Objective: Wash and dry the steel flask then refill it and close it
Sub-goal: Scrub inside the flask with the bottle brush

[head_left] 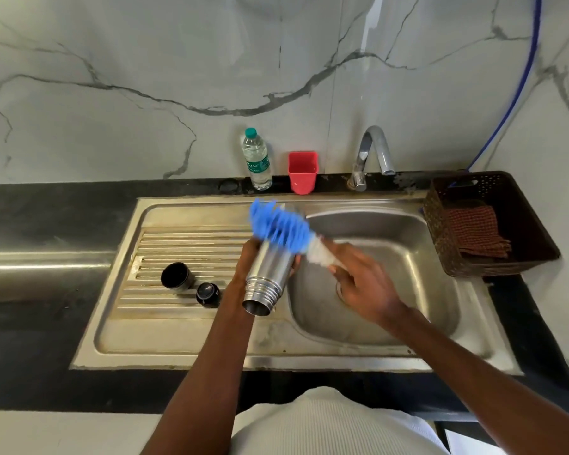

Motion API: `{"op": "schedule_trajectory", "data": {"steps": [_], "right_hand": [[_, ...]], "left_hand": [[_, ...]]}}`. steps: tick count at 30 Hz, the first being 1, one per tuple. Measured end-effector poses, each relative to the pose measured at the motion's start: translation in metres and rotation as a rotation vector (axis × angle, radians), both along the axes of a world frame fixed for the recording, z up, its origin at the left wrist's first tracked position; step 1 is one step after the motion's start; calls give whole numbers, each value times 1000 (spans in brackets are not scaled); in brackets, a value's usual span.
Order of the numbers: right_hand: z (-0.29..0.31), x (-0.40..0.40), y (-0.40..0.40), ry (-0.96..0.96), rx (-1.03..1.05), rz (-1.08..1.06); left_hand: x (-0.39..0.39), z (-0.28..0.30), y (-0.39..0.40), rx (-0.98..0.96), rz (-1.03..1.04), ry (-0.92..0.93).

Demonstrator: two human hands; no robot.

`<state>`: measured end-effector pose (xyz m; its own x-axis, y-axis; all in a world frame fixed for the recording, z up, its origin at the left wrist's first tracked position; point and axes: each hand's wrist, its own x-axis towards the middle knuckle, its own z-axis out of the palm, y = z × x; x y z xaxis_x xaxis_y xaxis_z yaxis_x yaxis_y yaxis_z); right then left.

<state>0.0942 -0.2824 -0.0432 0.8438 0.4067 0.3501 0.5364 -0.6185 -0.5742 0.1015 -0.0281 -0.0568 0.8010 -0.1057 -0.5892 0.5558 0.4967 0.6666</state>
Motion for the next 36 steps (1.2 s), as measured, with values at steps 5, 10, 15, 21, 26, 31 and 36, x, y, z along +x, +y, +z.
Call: {"op": "schedule_trajectory", "data": {"steps": [5, 10, 15, 21, 26, 31, 36], "right_hand": [[5, 31, 14, 236, 123, -234], [2, -9, 16, 259, 101, -64], [18, -25, 6, 264, 11, -54], [50, -43, 28, 294, -92, -265], [48, -52, 38, 303, -125, -417], [43, -17, 50, 342, -248, -419], [52, 2, 44, 363, -309, -443]], "left_hand": [[24, 27, -17, -351, 18, -50], [29, 25, -23, -370, 361, -77], [28, 5, -7, -105, 827, -25], [37, 11, 1, -130, 941, -70], [42, 12, 4, -346, 917, 18], [38, 26, -24, -346, 793, -2], [46, 35, -38, -262, 795, -53]]}}
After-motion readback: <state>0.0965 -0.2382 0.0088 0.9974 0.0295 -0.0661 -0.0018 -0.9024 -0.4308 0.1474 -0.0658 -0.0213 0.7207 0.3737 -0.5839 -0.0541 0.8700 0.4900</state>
